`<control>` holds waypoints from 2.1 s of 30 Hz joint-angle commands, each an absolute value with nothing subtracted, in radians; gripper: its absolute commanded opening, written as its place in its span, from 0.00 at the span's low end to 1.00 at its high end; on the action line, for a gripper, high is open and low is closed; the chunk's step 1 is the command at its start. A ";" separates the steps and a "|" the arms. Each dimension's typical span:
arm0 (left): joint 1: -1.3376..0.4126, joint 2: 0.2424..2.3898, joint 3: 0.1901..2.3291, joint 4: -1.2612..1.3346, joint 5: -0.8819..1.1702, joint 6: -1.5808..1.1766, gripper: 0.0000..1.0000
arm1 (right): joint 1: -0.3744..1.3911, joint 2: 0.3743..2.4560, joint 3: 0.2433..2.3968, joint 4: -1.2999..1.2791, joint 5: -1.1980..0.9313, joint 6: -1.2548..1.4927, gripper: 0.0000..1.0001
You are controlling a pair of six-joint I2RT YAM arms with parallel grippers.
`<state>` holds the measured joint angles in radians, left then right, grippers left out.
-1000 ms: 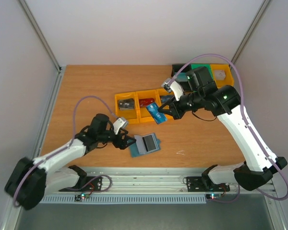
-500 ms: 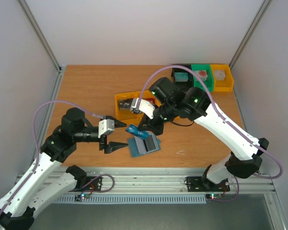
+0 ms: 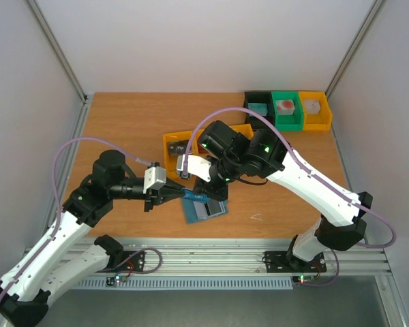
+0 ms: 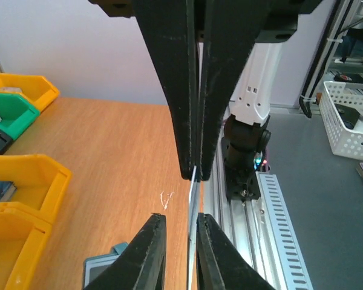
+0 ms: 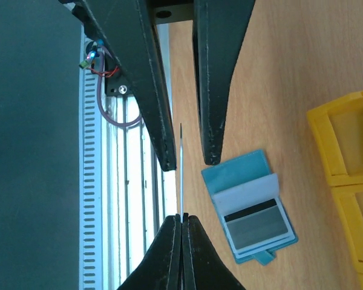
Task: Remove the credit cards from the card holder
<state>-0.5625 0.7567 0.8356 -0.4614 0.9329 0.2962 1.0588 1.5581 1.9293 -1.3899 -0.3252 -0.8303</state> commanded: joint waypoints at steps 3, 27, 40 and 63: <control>-0.571 0.761 0.801 -0.321 0.941 0.268 0.17 | 1.068 1.528 1.974 -1.361 -0.299 -0.890 0.01; -0.298 0.791 1.001 -0.068 0.412 -1.119 0.00 | 1.044 1.228 1.220 0.189 0.043 -2.091 0.81; -0.258 0.780 1.017 -0.037 0.386 -1.240 0.00 | 0.970 1.434 1.312 0.515 -0.058 -2.339 0.67; -0.258 0.805 0.970 -0.078 0.379 -1.292 0.00 | 0.949 1.610 1.416 0.548 -0.082 -2.467 0.03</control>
<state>-0.2630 0.8150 0.9916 -0.0742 0.3805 -1.2831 0.9535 1.5799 1.3682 0.4622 -0.0761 -2.0975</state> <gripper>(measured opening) 0.010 0.121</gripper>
